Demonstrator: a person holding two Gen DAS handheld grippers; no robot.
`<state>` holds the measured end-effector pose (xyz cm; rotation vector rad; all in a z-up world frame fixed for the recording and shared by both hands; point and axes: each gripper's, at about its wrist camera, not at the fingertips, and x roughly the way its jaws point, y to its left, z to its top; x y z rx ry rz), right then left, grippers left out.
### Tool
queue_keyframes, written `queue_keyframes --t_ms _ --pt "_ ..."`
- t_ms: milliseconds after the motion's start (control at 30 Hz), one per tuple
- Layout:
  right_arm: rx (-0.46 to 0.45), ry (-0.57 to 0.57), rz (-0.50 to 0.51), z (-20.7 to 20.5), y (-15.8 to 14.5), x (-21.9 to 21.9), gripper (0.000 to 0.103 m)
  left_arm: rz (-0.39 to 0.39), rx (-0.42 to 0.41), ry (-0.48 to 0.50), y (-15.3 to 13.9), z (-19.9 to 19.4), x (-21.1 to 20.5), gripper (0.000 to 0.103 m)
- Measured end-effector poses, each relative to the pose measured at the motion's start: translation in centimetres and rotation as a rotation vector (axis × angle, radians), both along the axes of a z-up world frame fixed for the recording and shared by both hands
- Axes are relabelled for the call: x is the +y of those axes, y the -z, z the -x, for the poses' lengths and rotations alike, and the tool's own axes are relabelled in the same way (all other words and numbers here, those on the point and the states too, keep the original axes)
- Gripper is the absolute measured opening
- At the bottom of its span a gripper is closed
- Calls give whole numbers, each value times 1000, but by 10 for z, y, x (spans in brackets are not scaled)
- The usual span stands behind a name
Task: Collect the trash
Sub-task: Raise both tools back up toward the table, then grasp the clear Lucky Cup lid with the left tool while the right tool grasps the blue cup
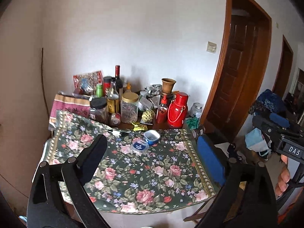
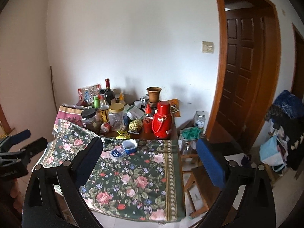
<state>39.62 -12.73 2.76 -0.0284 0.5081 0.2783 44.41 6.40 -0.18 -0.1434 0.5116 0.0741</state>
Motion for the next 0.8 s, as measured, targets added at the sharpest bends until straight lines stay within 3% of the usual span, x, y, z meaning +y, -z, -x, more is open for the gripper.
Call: queue_keyframes --t_ms 167,500,667,800 --pt "38 -19 -45 -37 6 1 98 28 63 -13 16 -36 8 97" --pt "132 15 -5 -112 37 41 98 16 153 34 51 -123 57 97" --pt "239 60 61 -159 73 78 98 -12 236 85 77 -178 91 97" --pt "355 41 120 -202 115 109 98 15 301 97 106 -210 117 97"
